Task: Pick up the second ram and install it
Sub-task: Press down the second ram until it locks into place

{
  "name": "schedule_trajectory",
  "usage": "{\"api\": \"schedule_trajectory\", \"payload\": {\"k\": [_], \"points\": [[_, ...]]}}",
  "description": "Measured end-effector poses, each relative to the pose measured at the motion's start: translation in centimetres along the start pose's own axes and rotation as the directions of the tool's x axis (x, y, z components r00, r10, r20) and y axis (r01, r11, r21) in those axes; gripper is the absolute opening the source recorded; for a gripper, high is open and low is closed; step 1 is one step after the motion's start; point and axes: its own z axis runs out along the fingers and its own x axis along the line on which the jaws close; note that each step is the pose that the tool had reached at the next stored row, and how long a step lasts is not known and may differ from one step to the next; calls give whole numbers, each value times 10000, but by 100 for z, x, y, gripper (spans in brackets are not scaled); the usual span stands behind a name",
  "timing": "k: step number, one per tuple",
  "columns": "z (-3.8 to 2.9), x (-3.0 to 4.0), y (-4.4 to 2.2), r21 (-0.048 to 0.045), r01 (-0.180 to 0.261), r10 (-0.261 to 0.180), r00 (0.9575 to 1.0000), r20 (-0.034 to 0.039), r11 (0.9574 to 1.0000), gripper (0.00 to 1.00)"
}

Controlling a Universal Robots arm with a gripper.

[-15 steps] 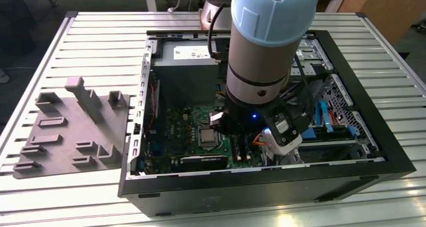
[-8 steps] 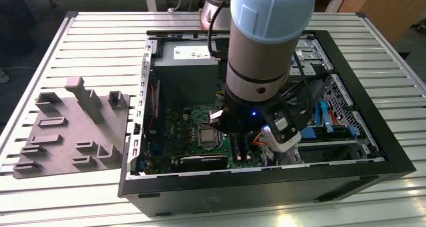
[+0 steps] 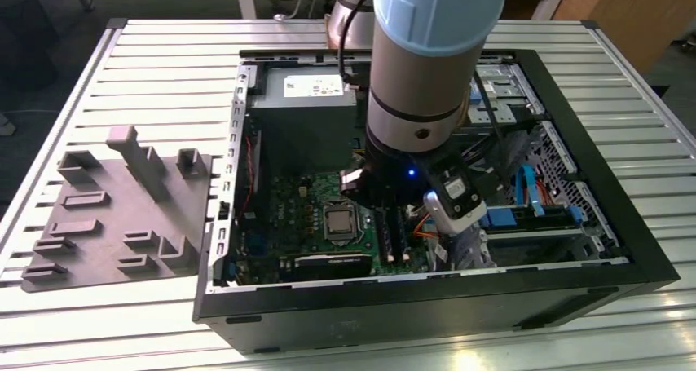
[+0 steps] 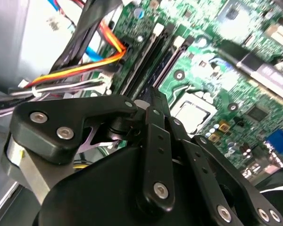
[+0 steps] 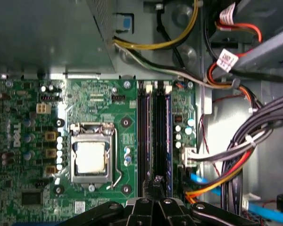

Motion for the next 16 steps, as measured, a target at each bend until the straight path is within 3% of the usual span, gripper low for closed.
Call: {"api": "schedule_trajectory", "payload": {"k": [8, 16], "points": [[8, 3, 142, -2, 0, 0, 10000, 0, 10000, 11], [8, 4, 155, 0, 0, 0, 10000, 0, 10000, 11]]}}
